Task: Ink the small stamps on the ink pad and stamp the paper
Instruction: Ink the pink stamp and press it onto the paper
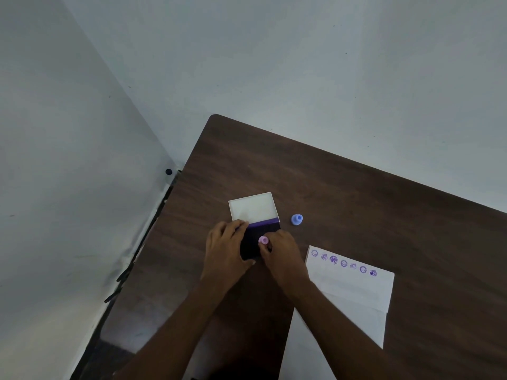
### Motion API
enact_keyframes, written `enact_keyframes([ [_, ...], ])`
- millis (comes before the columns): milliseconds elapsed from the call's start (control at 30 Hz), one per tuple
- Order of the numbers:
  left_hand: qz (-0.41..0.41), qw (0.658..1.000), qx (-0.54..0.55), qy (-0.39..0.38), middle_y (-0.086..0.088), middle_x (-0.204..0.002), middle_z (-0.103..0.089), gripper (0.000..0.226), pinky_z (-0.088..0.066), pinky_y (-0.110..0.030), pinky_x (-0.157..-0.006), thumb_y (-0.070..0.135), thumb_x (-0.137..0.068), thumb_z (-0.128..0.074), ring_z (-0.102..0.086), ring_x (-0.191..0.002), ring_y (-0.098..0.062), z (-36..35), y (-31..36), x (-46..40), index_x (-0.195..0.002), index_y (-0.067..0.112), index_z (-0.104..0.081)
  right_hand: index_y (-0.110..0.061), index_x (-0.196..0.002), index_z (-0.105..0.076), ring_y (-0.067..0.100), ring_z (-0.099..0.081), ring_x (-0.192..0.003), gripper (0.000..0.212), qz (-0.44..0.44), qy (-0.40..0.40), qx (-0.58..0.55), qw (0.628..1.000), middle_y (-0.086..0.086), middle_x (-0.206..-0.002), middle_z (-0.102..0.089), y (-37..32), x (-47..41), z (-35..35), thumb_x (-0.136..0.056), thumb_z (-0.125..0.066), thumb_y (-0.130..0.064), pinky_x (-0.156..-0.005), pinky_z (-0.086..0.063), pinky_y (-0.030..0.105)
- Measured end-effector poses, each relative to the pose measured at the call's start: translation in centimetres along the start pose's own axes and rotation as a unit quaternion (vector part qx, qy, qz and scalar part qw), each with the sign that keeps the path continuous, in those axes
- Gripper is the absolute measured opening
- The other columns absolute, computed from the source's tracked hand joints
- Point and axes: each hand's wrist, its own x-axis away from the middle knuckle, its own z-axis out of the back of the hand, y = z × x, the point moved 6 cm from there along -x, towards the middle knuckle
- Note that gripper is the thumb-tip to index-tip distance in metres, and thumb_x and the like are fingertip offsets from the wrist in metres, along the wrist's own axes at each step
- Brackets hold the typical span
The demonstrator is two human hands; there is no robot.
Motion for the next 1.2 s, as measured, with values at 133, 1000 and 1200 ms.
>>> enact_keyframes([
  [133, 0.003, 1.0, -0.002, 0.001, -0.004, -0.143, -0.048, 0.094, -0.03, -0.044, -0.108, 0.05, -0.059, -0.082, -0.04, -0.129, -0.029, 0.1, -0.1, 0.1, -0.14, 0.019, -0.045, -0.01, -0.117, -0.059, 0.021, -0.056, -0.106, 0.031, -0.005, -0.02, 0.023, 1.0, 0.012, -0.119, -0.062, -0.3, -0.4, -0.1, -0.093, -0.055, -0.031, -0.093, -0.04, 0.028],
  [1000, 0.022, 1.0, 0.011, -0.016, -0.007, -0.143, -0.048, 0.1, -0.031, -0.043, -0.108, 0.05, -0.056, -0.084, -0.04, -0.131, -0.028, 0.1, 1.0, -0.3, -0.141, 0.018, -0.042, -0.007, -0.125, -0.052, 0.03, -0.051, -0.118, 0.038, -0.07, -0.101, 0.026, 0.992, 0.015, -0.127, -0.054, -1.1, -0.5, 0.7, -0.092, -0.058, -0.025, -0.1, -0.04, 0.036],
  [1200, -0.015, 0.998, 0.058, 0.006, -0.009, -0.136, -0.055, 0.087, -0.036, -0.041, -0.104, 0.044, -0.063, -0.084, -0.049, -0.125, -0.028, 0.6, 3.5, -0.4, -0.137, 0.016, -0.049, -0.012, -0.131, -0.048, 0.023, -0.048, -0.12, 0.044, -0.085, -0.04, -0.056, 0.994, 0.011, -0.133, -0.052, 1.1, 2.0, 1.5, -0.094, -0.055, -0.034, -0.103, -0.035, 0.031],
])
